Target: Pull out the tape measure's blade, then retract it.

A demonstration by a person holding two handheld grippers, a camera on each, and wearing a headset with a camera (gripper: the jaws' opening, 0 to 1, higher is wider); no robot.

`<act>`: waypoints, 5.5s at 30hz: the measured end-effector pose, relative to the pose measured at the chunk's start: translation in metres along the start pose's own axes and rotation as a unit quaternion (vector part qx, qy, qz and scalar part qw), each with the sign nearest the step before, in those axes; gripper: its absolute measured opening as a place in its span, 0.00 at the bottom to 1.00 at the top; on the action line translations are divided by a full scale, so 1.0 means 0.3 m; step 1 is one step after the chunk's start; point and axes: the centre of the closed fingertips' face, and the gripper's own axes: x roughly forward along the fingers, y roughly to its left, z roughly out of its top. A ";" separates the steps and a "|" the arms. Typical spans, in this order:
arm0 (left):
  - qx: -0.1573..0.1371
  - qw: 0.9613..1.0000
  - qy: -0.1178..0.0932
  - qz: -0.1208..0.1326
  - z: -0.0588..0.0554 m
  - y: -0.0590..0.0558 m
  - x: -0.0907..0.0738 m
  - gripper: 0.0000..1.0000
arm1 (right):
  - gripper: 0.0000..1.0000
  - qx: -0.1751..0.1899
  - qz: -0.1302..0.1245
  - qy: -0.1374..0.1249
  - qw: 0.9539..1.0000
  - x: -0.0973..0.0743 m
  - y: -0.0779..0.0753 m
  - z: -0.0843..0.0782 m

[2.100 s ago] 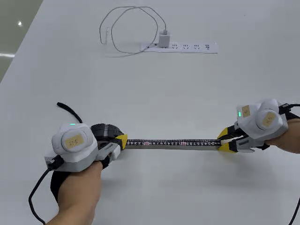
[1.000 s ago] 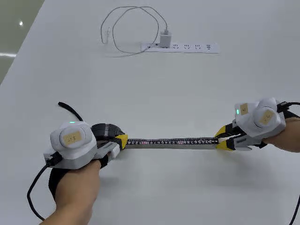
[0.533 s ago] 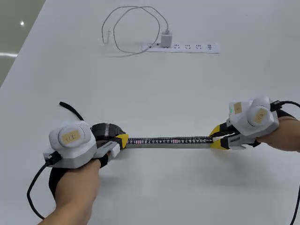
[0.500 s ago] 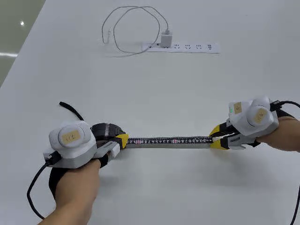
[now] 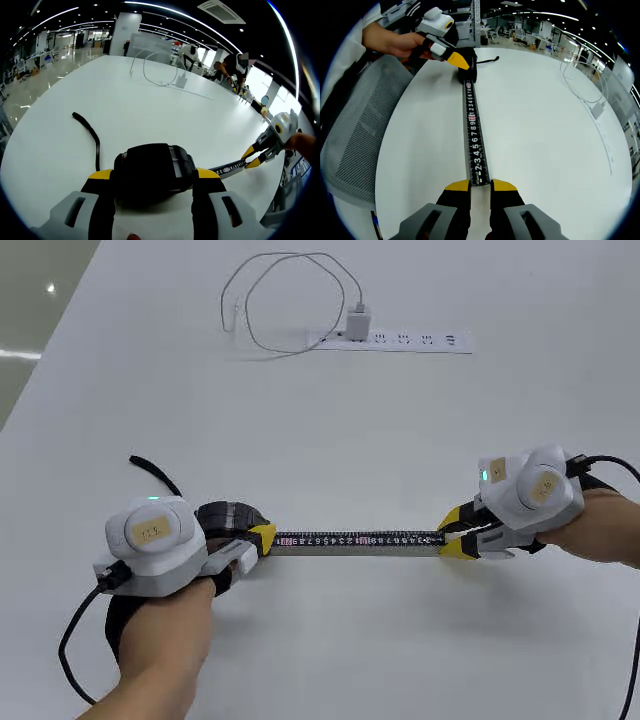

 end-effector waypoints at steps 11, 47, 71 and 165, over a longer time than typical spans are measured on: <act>-0.001 1.000 0.000 -0.002 -0.001 0.000 -0.001 0.57 | 0.10 0.002 0.002 -0.008 1.000 0.019 -0.009 0.014; -0.006 1.000 -0.001 -0.006 0.001 0.002 -0.003 0.58 | 0.09 -0.005 0.016 -0.032 0.999 0.085 0.006 0.139; -0.008 1.000 -0.002 -0.008 0.001 0.006 -0.001 0.58 | 0.09 -0.007 0.026 -0.054 0.998 0.147 0.007 0.222; -0.020 1.000 -0.002 -0.014 0.002 0.009 -0.001 0.58 | 0.09 -0.004 0.046 -0.115 0.992 0.321 0.056 0.508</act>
